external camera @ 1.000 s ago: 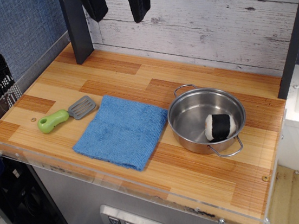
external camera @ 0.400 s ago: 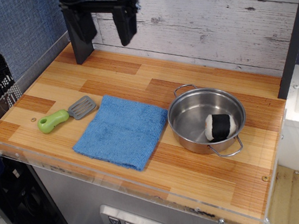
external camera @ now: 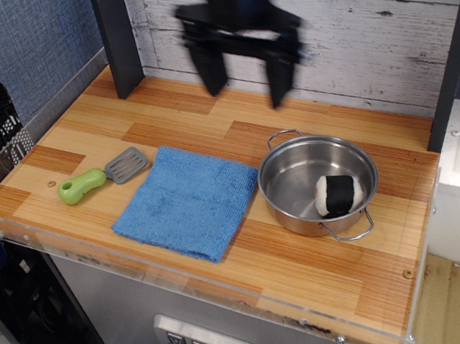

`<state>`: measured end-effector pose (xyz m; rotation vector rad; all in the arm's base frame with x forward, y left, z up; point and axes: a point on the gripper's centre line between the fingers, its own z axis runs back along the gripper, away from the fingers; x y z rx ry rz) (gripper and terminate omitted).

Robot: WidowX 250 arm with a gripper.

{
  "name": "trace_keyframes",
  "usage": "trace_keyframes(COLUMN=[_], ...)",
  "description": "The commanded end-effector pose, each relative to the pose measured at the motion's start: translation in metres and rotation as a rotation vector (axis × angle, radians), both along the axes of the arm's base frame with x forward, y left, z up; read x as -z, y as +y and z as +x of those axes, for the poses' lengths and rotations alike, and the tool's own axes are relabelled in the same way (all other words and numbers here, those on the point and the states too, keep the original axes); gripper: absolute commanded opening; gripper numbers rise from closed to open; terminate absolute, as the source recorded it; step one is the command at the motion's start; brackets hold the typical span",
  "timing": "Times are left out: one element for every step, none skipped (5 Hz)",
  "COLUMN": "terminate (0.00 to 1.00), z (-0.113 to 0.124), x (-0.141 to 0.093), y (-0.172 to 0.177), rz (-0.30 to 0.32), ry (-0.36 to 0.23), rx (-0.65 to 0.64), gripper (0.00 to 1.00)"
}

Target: Hold the black and white roll from inside the steel pan which is right side of the table and place it on top left side of the table.

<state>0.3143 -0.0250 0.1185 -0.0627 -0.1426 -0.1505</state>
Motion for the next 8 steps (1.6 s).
trace_keyframes(terminate=[0.00, 0.00, 0.00, 0.00, 0.00, 0.00, 0.00, 0.00], z=[0.013, 0.017, 0.021, 0.021, 0.020, 0.020, 0.018, 0.015], x=[0.037, 0.066, 0.080, 0.082, 0.081, 0.076, 0.065, 0.056], y=[-0.035, -0.019, -0.018, -0.020, -0.023, -0.029, -0.040, -0.047], rz=[0.042, 0.055, 0.074, 0.076, 0.074, 0.071, 0.082, 0.096], ry=[0.007, 0.053, 0.080, 0.082, 0.073, 0.053, 0.005, -0.029], rx=[0.057, 0.024, 0.024, 0.031, 0.033, 0.044, 0.067, 0.085], gripper=[1.00, 1.00, 1.00, 1.00, 1.00, 1.00, 1.00, 1.00])
